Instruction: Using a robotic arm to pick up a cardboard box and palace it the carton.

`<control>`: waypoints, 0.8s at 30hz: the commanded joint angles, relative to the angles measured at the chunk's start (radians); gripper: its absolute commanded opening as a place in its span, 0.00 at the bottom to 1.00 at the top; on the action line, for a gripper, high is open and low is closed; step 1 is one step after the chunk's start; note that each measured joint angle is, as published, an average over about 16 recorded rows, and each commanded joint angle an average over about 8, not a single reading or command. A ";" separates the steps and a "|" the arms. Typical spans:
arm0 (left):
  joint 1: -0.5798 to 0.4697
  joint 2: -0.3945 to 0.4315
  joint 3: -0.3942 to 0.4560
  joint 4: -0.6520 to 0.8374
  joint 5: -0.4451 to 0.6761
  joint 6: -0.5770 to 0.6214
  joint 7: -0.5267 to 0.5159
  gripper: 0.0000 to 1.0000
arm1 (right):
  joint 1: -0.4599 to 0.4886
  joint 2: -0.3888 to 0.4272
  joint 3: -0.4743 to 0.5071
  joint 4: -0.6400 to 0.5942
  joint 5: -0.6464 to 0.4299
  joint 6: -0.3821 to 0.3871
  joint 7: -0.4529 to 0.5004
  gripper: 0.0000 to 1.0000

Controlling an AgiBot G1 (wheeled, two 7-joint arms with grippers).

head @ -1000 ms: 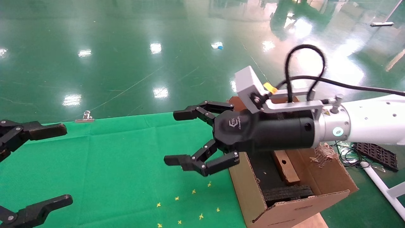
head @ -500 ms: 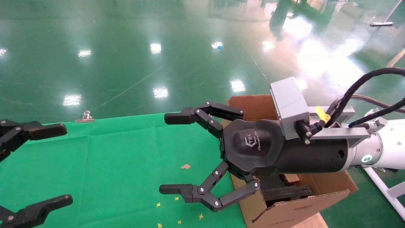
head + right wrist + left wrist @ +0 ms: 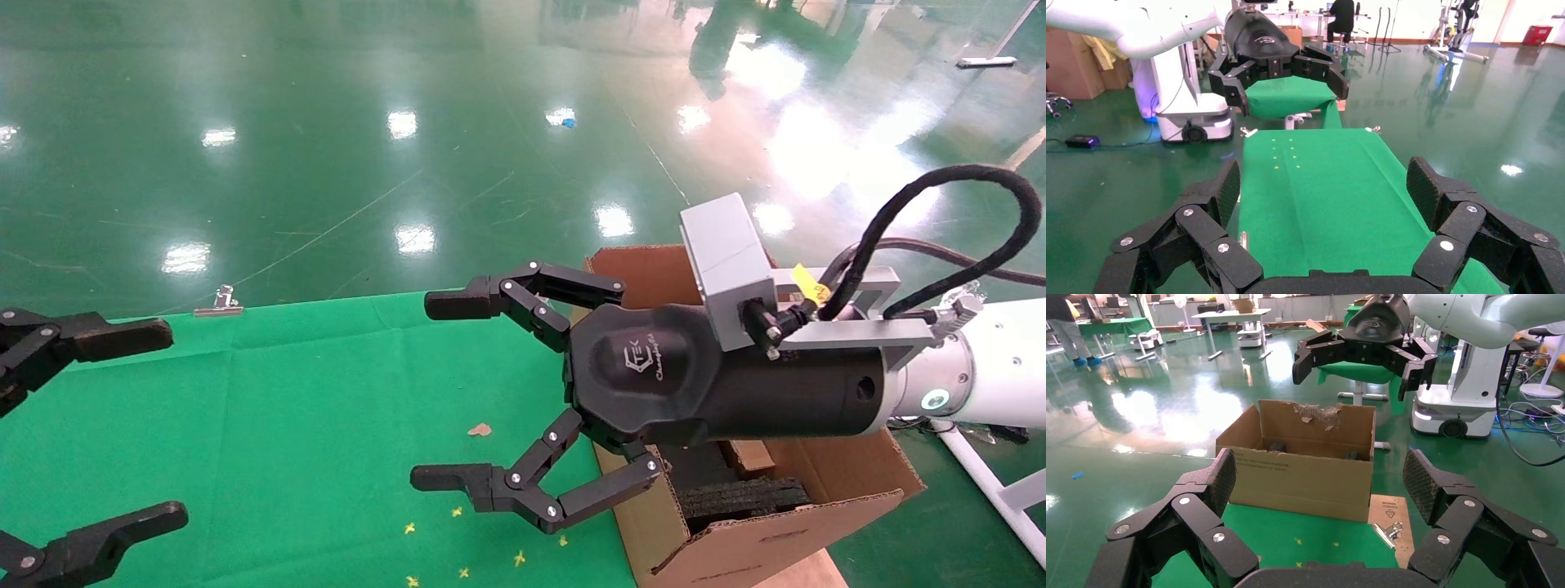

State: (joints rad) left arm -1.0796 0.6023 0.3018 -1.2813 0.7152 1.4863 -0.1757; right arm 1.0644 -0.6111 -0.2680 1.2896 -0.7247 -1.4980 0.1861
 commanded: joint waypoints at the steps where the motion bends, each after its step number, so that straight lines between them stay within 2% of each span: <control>1: 0.000 0.000 0.000 0.000 0.000 0.000 0.000 1.00 | 0.003 0.000 -0.004 -0.002 -0.002 0.001 0.001 1.00; 24: 0.000 0.000 0.000 0.000 0.000 0.000 0.000 1.00 | 0.015 0.000 -0.017 -0.008 -0.007 0.003 0.005 1.00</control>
State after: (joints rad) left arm -1.0796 0.6023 0.3018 -1.2813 0.7153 1.4866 -0.1758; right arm 1.0791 -0.6110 -0.2854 1.2812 -0.7322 -1.4946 0.1908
